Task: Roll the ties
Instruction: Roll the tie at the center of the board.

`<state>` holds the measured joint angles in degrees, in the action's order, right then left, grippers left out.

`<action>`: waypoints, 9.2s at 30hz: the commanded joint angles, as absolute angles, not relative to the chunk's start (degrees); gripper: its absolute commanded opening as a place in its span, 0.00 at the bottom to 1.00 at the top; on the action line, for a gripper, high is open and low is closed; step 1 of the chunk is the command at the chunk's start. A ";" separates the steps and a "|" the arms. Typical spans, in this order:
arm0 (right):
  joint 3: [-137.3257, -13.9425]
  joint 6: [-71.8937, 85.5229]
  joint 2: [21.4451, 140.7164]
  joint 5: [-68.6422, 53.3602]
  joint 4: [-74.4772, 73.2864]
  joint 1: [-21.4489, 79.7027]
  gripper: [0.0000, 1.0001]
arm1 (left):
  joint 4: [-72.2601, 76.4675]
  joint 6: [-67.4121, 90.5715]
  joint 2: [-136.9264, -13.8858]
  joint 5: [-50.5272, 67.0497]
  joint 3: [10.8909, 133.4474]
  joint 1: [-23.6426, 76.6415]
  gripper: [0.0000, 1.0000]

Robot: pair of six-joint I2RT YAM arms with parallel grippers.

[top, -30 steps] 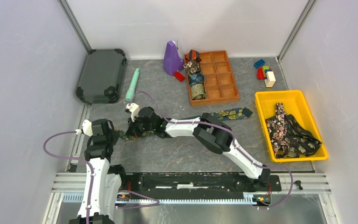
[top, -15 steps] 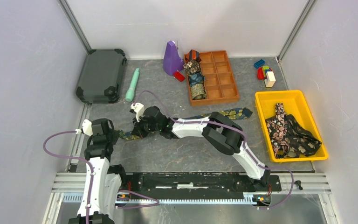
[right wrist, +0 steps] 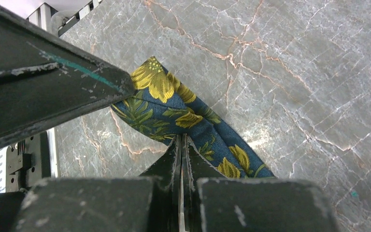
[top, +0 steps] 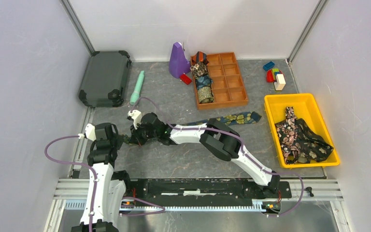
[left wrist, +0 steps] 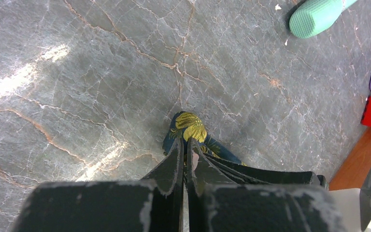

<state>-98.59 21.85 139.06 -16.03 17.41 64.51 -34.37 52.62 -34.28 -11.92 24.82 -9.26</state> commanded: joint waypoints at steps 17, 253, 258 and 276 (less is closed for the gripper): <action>-101.69 21.68 140.59 -16.43 18.13 63.90 0.00 | -31.80 50.19 -34.75 -11.78 25.30 -9.25 0.02; -88.49 29.28 137.18 -32.08 22.43 53.35 0.00 | -11.35 43.86 -59.69 -8.68 22.06 3.44 0.14; -86.19 26.09 131.05 -29.40 18.52 53.91 0.04 | -13.06 44.27 -58.29 -11.01 22.48 5.28 0.09; -86.79 22.04 127.97 -17.79 13.31 59.00 0.16 | -23.73 48.12 -55.63 -23.17 27.55 13.27 0.07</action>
<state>-82.61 24.12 125.51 -21.39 15.44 57.78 -20.80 47.03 -57.19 -18.28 24.84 11.79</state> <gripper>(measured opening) 0.167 0.122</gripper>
